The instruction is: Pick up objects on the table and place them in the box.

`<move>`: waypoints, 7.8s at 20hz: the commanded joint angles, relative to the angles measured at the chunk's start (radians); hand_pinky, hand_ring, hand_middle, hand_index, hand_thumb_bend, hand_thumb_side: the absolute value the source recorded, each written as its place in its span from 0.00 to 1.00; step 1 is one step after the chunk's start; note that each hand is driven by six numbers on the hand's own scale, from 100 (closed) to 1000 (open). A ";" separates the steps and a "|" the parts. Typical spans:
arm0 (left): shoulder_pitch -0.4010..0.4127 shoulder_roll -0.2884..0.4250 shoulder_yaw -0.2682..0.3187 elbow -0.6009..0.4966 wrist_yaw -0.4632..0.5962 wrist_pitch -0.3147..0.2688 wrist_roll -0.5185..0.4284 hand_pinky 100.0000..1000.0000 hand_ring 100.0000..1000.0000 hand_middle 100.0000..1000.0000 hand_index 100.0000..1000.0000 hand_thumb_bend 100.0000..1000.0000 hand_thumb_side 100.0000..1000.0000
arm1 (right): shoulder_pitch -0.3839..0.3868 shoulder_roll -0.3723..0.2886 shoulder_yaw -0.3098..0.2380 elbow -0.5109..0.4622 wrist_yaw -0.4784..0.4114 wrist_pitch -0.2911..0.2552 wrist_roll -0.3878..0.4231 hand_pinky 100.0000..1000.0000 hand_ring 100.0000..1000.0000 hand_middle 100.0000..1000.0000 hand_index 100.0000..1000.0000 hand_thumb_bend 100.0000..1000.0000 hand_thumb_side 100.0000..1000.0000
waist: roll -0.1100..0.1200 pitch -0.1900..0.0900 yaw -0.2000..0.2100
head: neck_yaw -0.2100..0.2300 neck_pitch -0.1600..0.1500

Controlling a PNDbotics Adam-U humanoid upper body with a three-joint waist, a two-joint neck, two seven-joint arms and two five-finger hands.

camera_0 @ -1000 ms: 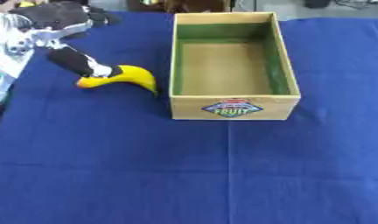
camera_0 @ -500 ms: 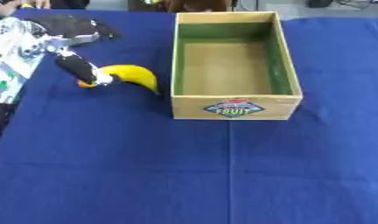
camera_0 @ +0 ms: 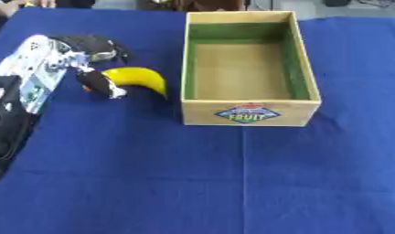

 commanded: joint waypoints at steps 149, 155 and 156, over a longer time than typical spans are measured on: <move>-0.272 -0.383 -0.028 0.120 -0.391 0.010 0.303 0.39 0.54 0.45 0.67 0.00 0.51 | -0.018 0.001 0.014 -0.019 -0.037 -0.005 0.042 0.79 0.72 0.73 0.93 0.00 1.00 | 0.017 -0.016 -0.039 | 0.032 -0.031; -0.263 -0.383 -0.031 0.121 -0.384 -0.019 0.298 0.46 0.60 0.53 0.77 0.04 0.63 | -0.017 0.003 0.013 -0.019 -0.038 -0.004 0.043 0.79 0.72 0.73 0.93 0.00 1.00 | 0.017 -0.016 -0.039 | 0.030 -0.034; -0.262 -0.383 -0.031 0.120 -0.382 -0.022 0.297 0.46 0.60 0.53 0.77 0.04 0.63 | -0.017 0.003 0.013 -0.019 -0.038 -0.004 0.043 0.79 0.72 0.73 0.93 0.00 1.00 | 0.017 -0.016 -0.039 | 0.030 -0.034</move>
